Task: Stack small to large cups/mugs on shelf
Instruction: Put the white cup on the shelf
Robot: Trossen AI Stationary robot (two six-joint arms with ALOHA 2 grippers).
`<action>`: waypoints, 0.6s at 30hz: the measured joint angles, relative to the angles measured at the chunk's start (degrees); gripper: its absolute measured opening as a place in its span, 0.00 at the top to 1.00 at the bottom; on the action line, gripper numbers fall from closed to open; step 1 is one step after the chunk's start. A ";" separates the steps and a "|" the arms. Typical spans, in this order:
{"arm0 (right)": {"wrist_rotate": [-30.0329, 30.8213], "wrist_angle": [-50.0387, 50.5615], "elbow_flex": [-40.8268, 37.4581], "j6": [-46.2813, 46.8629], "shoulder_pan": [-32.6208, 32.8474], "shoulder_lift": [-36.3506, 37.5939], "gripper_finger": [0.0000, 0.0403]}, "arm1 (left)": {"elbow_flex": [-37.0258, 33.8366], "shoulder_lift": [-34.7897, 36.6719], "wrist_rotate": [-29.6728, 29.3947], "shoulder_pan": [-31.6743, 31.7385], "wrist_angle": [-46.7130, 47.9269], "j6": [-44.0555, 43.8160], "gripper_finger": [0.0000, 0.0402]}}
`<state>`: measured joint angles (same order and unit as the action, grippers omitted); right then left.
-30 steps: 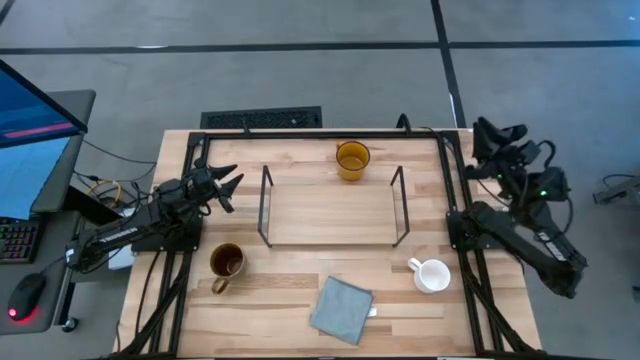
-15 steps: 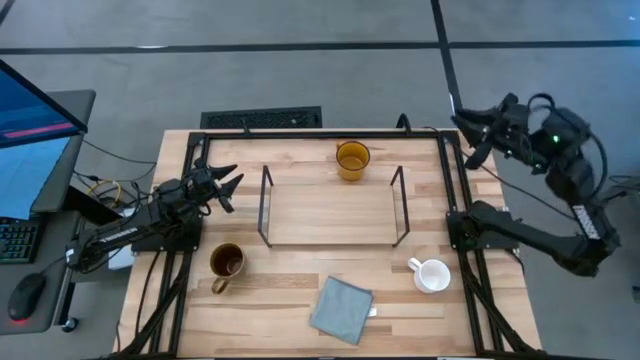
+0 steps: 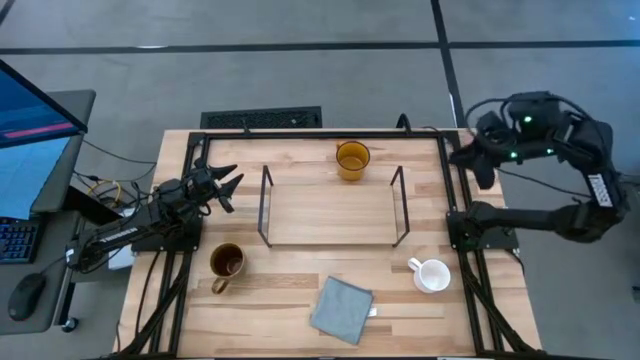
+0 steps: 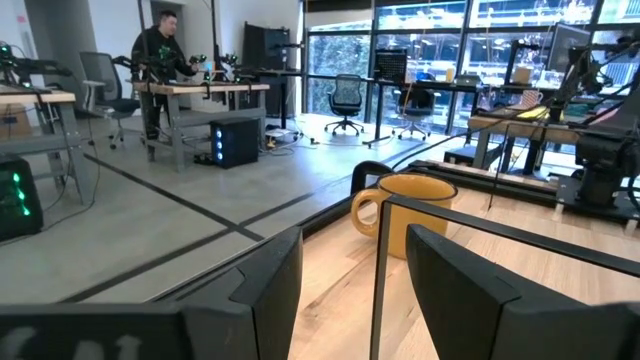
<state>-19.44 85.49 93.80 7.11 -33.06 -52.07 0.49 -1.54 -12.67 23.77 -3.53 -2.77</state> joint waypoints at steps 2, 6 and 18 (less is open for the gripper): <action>-2.65 4.37 0.00 3.35 2.38 -0.81 0.71 | 0.00 0.00 0.00 -0.01 0.00 0.00 0.57; -7.35 4.00 -1.68 9.30 8.46 -1.03 0.71 | 0.00 0.00 -0.02 0.00 0.02 -0.02 0.57; -3.55 4.59 -8.68 19.10 27.66 -2.39 0.71 | 0.00 0.00 -0.07 -0.02 0.02 -0.02 0.57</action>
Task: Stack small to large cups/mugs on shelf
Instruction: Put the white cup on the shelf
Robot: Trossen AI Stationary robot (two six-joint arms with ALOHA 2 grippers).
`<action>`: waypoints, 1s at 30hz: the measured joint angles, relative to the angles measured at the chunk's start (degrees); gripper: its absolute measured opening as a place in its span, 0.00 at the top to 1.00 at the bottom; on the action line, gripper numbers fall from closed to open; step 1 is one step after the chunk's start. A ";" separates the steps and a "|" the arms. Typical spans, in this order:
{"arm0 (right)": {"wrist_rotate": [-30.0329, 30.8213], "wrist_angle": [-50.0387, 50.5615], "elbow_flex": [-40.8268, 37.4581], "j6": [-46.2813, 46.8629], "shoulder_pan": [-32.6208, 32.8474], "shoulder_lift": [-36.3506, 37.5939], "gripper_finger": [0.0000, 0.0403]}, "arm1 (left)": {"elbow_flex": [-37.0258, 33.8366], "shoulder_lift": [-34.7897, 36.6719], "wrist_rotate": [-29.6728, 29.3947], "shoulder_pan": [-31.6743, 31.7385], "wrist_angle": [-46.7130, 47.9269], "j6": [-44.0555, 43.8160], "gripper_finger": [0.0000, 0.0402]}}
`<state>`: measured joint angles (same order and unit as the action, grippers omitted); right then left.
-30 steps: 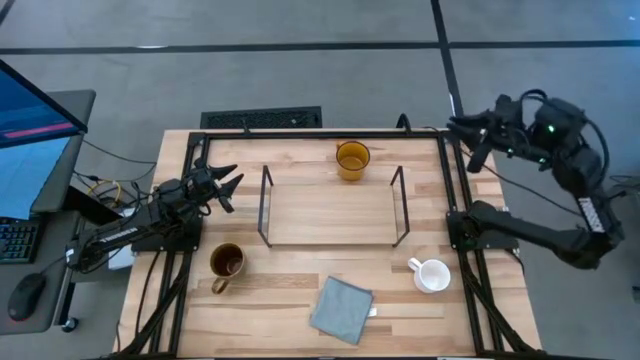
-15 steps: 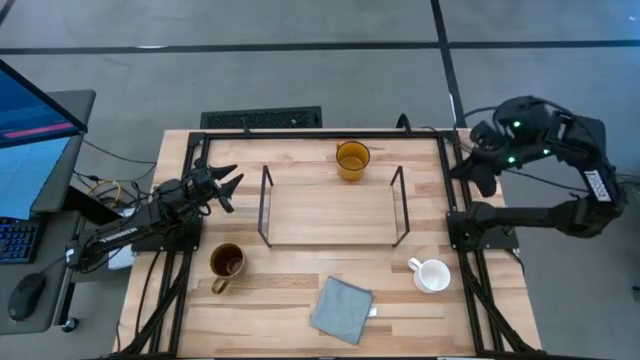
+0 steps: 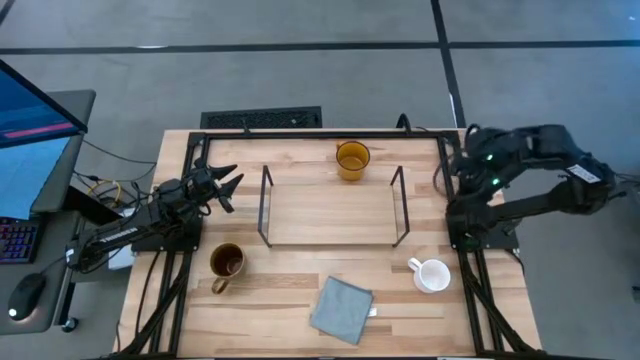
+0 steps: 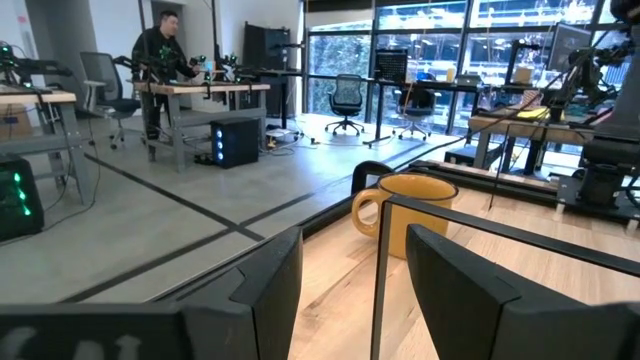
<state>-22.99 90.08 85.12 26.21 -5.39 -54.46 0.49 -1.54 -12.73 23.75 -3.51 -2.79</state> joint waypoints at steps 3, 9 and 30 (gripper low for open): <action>2.87 -0.02 -3.90 1.72 4.82 -0.07 0.71 | 0.00 0.00 -0.02 0.02 0.00 0.00 0.57; 5.19 -0.02 -12.90 8.02 14.28 0.08 0.71 | 0.00 0.00 -0.04 0.02 0.02 0.00 0.57; 15.34 -12.66 -24.87 13.71 42.34 -10.97 0.71 | 0.00 0.00 -0.07 0.02 0.02 0.00 0.57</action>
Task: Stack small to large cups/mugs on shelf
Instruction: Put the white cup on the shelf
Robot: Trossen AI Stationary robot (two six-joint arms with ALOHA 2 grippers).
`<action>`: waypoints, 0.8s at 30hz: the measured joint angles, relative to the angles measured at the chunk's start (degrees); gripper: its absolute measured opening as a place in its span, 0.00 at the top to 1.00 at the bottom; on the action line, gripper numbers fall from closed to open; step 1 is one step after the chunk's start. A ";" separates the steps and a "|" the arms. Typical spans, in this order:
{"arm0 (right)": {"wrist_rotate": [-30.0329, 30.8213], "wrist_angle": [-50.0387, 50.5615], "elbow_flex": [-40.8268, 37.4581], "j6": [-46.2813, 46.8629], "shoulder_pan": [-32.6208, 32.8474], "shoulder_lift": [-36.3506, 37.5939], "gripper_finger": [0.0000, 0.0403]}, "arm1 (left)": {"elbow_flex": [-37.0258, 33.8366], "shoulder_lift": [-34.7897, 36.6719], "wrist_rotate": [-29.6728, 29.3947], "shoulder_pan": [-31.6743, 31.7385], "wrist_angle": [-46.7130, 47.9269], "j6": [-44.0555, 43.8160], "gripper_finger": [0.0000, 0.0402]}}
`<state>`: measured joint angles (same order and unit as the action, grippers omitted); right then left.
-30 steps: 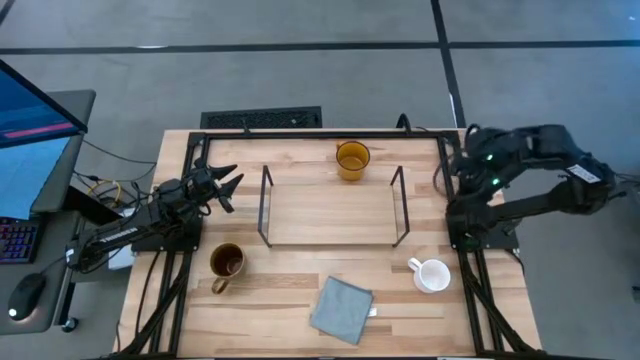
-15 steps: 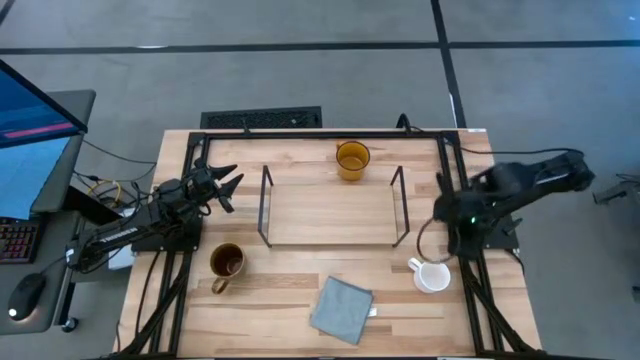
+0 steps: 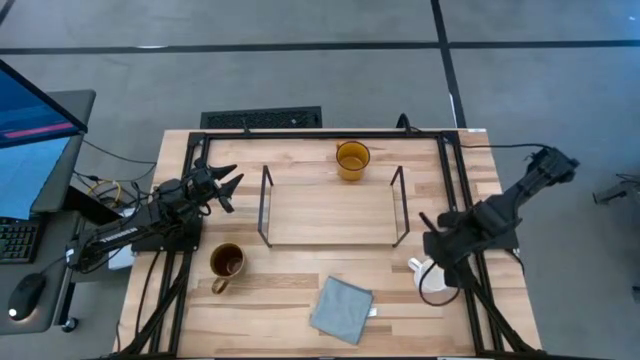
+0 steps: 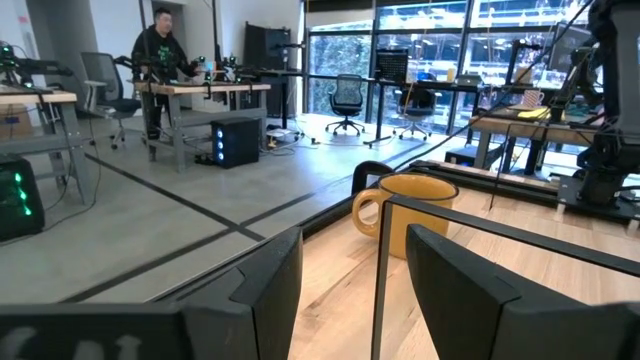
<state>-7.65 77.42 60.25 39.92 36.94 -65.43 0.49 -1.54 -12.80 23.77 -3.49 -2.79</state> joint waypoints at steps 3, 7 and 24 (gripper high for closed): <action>2.16 0.11 0.00 -1.51 1.35 -2.65 0.71 | 0.00 0.00 -0.01 -0.01 0.00 0.00 0.57; 3.67 0.47 0.00 -3.30 2.45 -6.18 0.71 | 0.00 0.00 -0.02 -0.02 0.00 0.00 0.57; 5.27 -5.06 -2.66 -1.83 1.11 -9.05 0.71 | 0.00 0.00 0.33 0.00 0.00 -0.02 0.57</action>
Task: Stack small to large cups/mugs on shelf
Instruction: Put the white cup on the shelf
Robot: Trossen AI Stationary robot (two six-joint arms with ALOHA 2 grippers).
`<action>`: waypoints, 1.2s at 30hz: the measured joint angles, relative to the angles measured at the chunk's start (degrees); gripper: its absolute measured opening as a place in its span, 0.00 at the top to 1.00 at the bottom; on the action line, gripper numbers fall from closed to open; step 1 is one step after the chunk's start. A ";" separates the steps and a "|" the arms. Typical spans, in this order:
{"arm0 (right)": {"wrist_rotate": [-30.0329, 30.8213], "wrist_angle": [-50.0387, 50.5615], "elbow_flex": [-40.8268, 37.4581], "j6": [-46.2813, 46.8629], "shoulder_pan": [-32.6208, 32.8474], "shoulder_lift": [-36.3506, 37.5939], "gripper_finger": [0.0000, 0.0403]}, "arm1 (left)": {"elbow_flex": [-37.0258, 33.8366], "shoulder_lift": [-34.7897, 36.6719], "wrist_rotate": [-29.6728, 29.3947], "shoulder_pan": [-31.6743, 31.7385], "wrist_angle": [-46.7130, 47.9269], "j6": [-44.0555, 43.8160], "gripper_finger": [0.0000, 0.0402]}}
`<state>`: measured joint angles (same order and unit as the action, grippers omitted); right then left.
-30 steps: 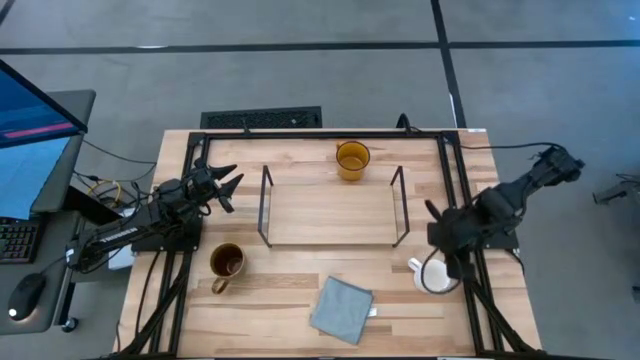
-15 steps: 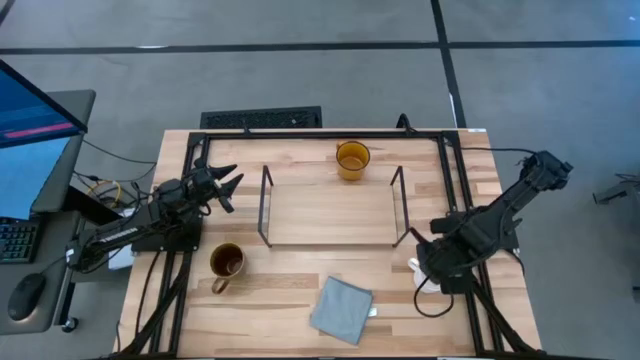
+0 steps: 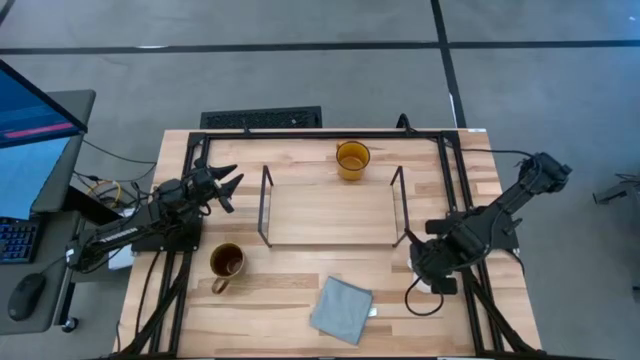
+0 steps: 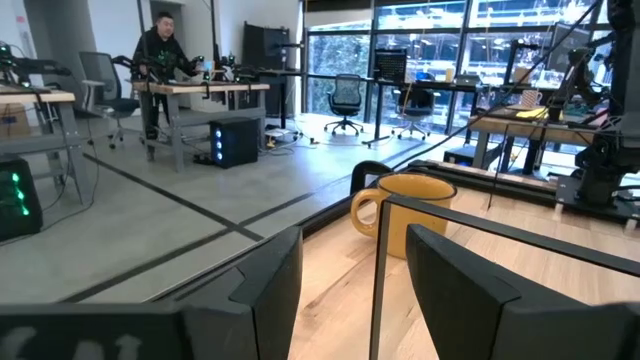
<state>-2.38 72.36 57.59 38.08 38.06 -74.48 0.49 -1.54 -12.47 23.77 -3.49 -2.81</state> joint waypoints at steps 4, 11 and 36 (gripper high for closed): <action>-1.50 -4.25 -3.52 1.55 0.07 2.63 0.71 | 0.00 0.00 0.07 -0.02 0.02 0.00 0.57; -1.63 -3.88 -6.10 5.41 0.63 6.36 0.71 | 0.00 0.00 0.07 -0.01 0.02 0.00 0.57; -0.74 -8.45 -10.10 5.14 0.79 6.66 0.71 | 0.00 -0.01 0.09 -0.01 0.02 0.00 0.57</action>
<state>-3.11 63.91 47.48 43.22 38.85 -67.83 0.49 -1.55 -12.38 23.76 -3.46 -2.81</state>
